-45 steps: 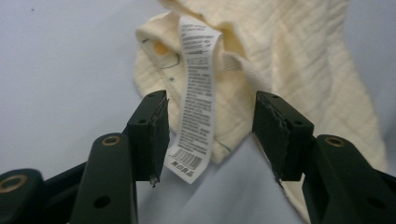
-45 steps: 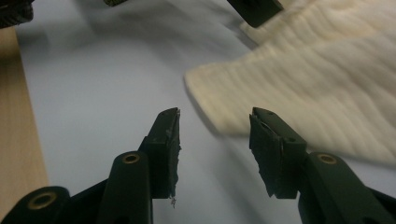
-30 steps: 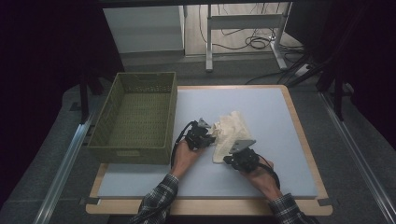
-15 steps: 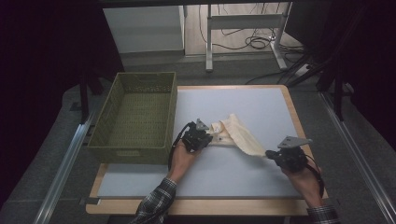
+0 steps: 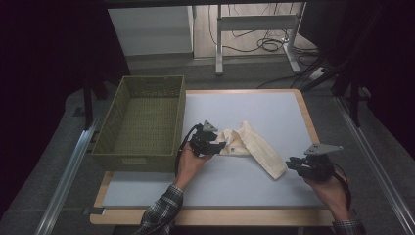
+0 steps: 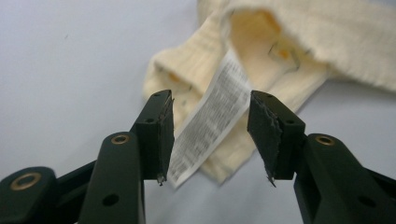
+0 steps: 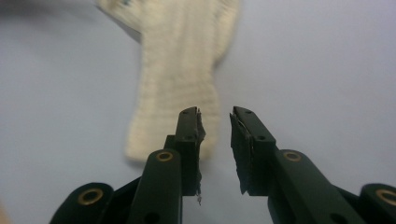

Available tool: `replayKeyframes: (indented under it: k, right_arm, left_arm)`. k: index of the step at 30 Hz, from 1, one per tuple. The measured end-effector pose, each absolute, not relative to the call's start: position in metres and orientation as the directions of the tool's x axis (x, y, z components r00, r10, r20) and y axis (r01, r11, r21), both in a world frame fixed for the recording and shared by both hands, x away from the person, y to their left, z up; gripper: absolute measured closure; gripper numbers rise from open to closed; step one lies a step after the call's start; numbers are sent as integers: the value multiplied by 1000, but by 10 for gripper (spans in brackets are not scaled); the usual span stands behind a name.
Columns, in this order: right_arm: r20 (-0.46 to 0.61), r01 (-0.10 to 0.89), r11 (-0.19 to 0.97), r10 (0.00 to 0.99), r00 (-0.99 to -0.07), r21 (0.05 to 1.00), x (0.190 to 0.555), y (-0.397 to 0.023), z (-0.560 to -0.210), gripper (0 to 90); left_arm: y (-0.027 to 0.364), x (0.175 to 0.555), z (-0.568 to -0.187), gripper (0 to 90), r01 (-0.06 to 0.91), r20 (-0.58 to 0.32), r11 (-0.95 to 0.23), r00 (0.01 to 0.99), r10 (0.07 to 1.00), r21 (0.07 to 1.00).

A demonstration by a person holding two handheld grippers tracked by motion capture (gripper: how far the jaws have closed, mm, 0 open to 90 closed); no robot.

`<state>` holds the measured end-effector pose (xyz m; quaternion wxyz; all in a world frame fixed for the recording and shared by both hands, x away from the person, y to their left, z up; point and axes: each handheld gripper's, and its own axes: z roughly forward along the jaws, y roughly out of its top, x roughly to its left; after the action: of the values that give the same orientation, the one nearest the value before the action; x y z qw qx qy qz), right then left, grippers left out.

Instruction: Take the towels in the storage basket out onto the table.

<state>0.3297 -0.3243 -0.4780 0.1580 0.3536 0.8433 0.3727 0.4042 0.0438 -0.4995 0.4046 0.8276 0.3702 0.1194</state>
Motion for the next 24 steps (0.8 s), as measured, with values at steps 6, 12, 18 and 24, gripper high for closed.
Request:
replayKeyframes:
  k: [6,12,18,24]
  right_arm:
    - [63,480,485,653,-755,731,325,-301,-490,634]
    - [22,481,556,638,-769,678,323,-283,-515,645]
    - [-64,432,605,626,-777,669,319,-282,-516,866]
    - [-80,414,572,648,-758,708,332,-295,-484,870]
  left_arm:
    - [23,421,-509,490,527,-117,-415,711,693,742]
    - [14,430,-523,662,527,-92,-442,711,697,726]
    - [16,432,-524,870,530,-103,-457,726,680,715]
    - [23,447,-485,876,494,-62,-444,717,694,748]
